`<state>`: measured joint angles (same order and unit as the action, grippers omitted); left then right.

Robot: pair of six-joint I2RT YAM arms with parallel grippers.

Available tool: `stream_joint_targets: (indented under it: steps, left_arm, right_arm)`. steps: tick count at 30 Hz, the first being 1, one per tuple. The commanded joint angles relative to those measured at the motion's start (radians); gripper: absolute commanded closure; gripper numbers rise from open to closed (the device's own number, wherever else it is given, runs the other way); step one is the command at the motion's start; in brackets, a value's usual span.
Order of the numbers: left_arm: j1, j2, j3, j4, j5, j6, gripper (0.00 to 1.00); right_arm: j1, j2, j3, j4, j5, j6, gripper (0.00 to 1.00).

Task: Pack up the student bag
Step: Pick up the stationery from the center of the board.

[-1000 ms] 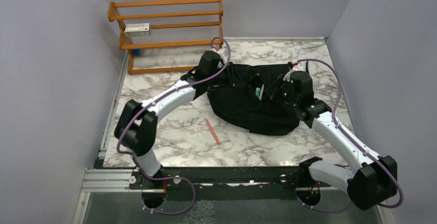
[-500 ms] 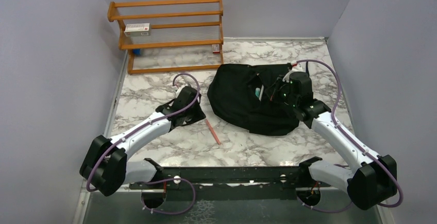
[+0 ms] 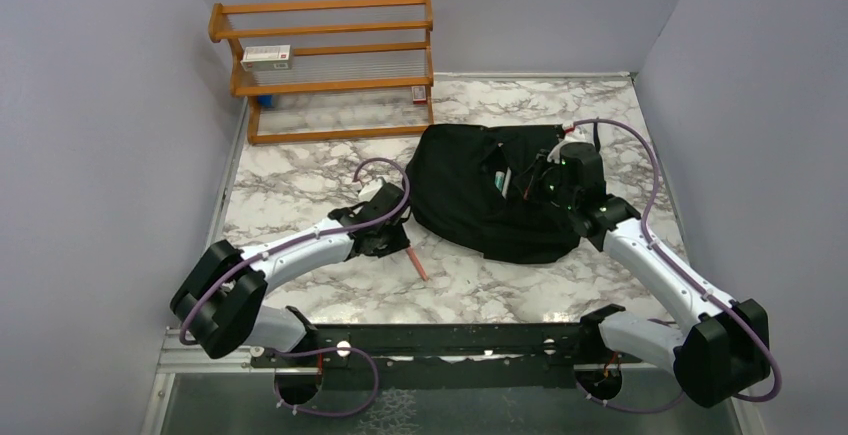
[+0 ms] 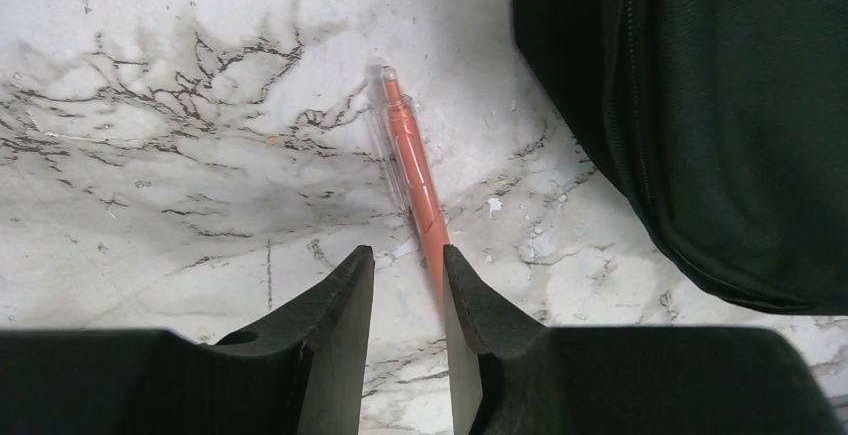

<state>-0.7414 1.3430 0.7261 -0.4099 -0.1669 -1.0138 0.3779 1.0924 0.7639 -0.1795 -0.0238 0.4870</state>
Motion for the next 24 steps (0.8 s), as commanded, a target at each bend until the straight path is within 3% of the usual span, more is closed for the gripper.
stream_joint_targets:
  steps: [1,24]
  left_arm:
    - [-0.016,0.027,0.030,-0.012,-0.047,-0.022,0.68]
    - [-0.066,0.224,0.110,-0.016,-0.015,0.052,0.71]
  right_arm:
    - [0.006,-0.020,-0.031,0.013,-0.019,0.003,0.99]
    - [0.006,-0.011,-0.034,0.016,-0.020,0.010,0.99]
